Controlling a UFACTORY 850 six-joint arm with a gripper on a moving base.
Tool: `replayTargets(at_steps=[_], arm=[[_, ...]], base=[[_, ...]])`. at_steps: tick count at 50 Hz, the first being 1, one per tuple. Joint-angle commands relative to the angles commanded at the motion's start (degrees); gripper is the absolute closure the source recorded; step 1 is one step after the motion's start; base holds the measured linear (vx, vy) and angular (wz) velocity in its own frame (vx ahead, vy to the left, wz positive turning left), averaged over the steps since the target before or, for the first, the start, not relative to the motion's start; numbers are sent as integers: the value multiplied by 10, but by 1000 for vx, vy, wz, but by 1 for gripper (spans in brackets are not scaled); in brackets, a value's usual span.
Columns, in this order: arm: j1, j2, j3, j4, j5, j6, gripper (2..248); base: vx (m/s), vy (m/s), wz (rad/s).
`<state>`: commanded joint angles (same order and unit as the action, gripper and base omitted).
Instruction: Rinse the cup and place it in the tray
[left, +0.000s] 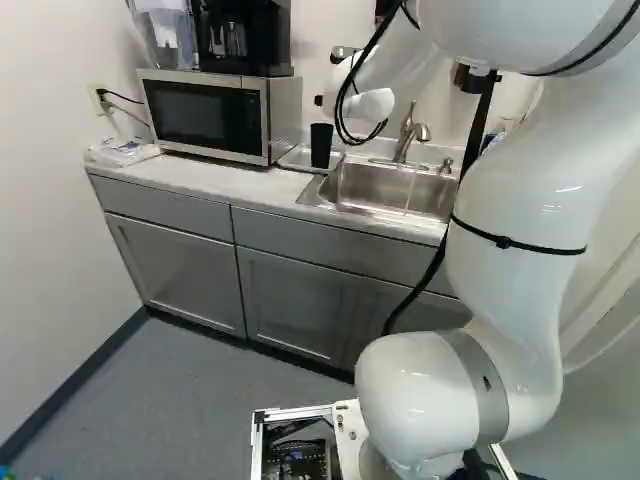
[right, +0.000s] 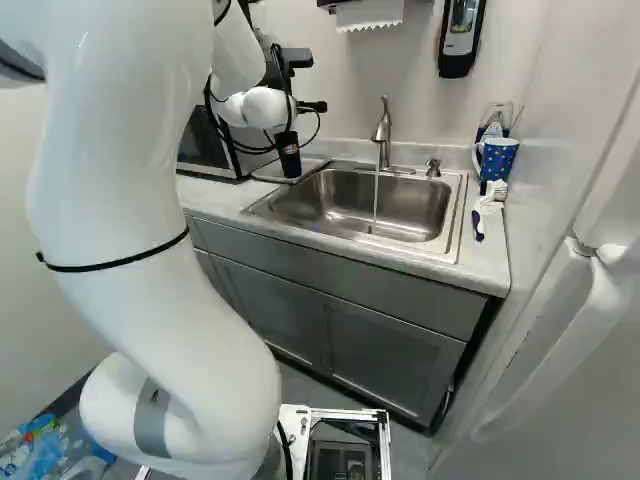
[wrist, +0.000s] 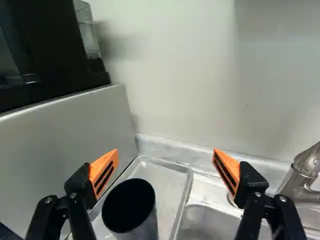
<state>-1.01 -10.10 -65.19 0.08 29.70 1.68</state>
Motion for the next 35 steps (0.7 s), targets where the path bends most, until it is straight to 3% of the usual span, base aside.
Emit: replayTargets(at_steps=[35], arm=[[-53,24,-16,0,0,0,3]], base=[[0,0,0]])
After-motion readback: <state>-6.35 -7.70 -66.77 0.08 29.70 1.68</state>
